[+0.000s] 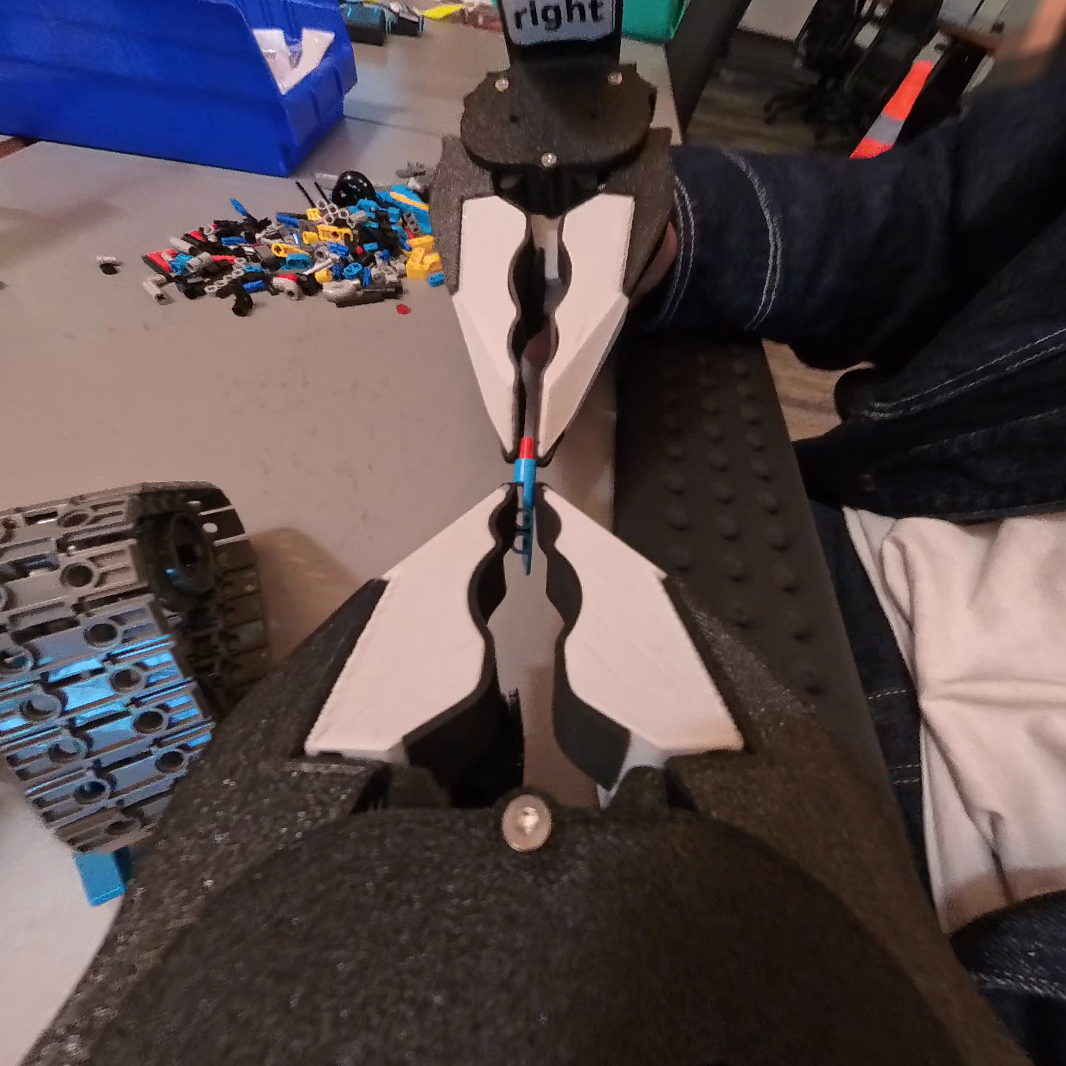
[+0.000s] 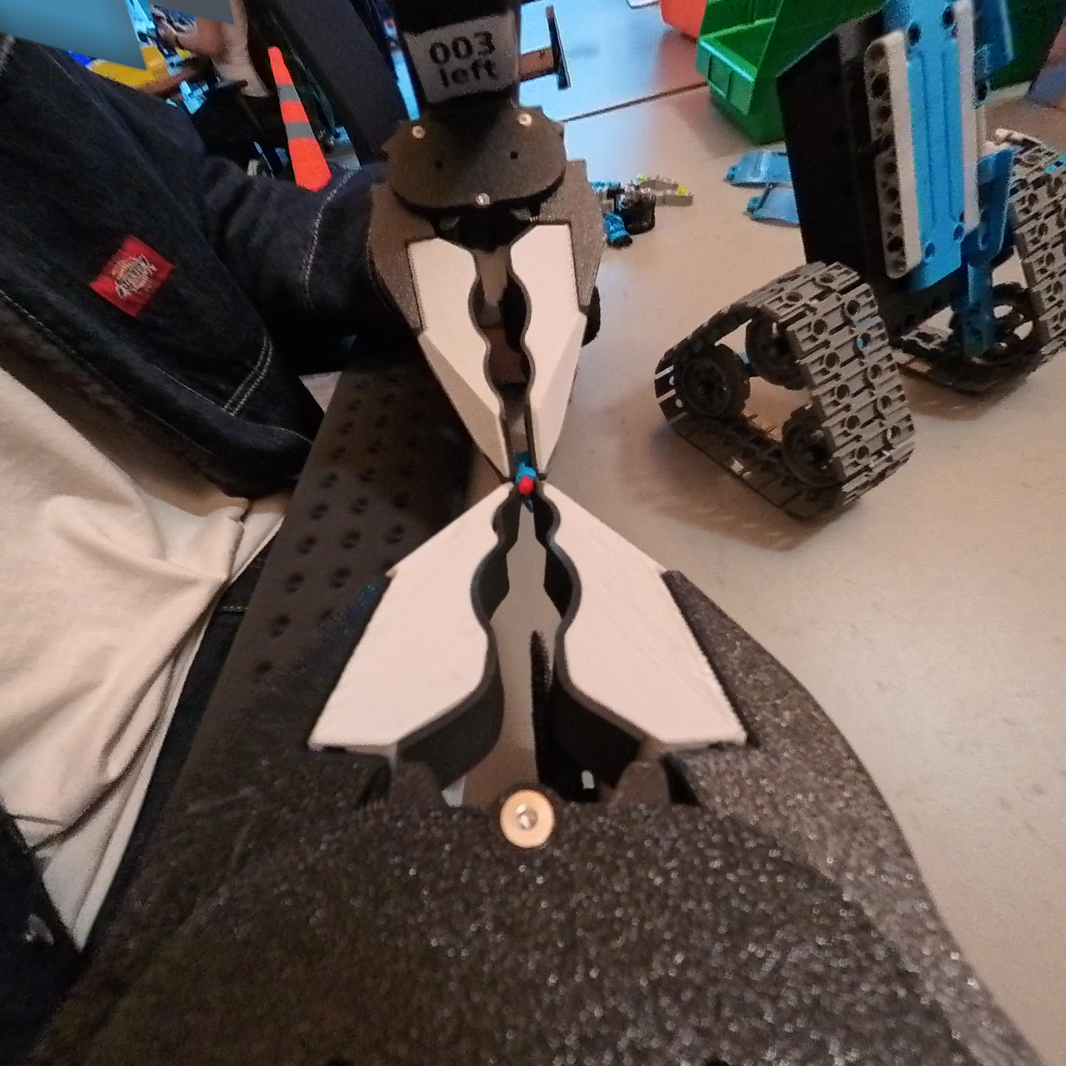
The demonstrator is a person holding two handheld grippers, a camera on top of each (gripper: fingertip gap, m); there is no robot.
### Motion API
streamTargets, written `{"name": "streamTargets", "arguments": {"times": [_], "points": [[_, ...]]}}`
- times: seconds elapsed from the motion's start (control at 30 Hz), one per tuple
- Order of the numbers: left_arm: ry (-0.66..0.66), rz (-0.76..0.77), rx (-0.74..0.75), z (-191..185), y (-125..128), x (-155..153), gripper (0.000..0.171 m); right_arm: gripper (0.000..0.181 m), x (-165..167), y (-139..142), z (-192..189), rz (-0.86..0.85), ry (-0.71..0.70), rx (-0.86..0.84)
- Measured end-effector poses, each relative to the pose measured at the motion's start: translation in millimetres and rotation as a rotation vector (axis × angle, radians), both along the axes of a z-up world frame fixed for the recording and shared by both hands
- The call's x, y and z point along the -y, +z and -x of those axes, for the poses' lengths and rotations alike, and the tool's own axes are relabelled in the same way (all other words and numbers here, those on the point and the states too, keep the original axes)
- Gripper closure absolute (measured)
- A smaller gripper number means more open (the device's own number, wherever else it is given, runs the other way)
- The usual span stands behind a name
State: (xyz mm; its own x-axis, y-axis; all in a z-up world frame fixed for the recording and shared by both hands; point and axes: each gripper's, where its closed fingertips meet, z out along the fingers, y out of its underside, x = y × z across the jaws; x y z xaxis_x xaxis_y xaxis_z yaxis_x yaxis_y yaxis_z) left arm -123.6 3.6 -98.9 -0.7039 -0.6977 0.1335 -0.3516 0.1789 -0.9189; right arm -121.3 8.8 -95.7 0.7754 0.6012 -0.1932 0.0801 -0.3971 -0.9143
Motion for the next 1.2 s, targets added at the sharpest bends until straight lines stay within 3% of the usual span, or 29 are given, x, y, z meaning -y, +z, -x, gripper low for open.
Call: {"name": "streamTargets", "arguments": {"times": [0.5, 0.83, 0.93, 1.03, 1.13, 1.17, 1.2], "points": [[-0.096, 0.089, -0.071, 12.4, 2.6, 7.6, 0.171, 0.178, 2.0, 7.6, 11.2, -0.079, 0.044, 0.029], [-0.206, 0.442, -0.031, 25.1, 57.0, 8.0, 0.171, 0.178, -4.5, 64.7, 28.6, -0.201, 0.106, -0.356], [-0.167, 0.519, -0.004, 20.8, 68.8, -2.0, 0.171, 0.178, -15.2, 77.2, 24.4, -0.187, 0.087, -0.529], [-0.058, 0.501, 0.052, 9.4, 69.8, -13.6, 0.17, 0.18, -26.8, 79.0, 13.7, -0.179, 0.029, -0.599], [0.011, 0.448, 0.038, -0.2, 60.8, -17.1, 0.15, 0.18, -35.2, 71.1, 12.7, -0.158, -0.015, -0.561], [0.012, 0.446, 0.052, -0.5, 61.8, -16.5, 0.165, 0.18, -37.2, 70.5, 12.7, -0.158, -0.027, -0.561], [0.029, 0.449, 0.061, -2.3, 62.5, -18.1, 0.166, 0.18, -39.3, 71.5, 10.3, -0.163, -0.046, -0.573]]}}
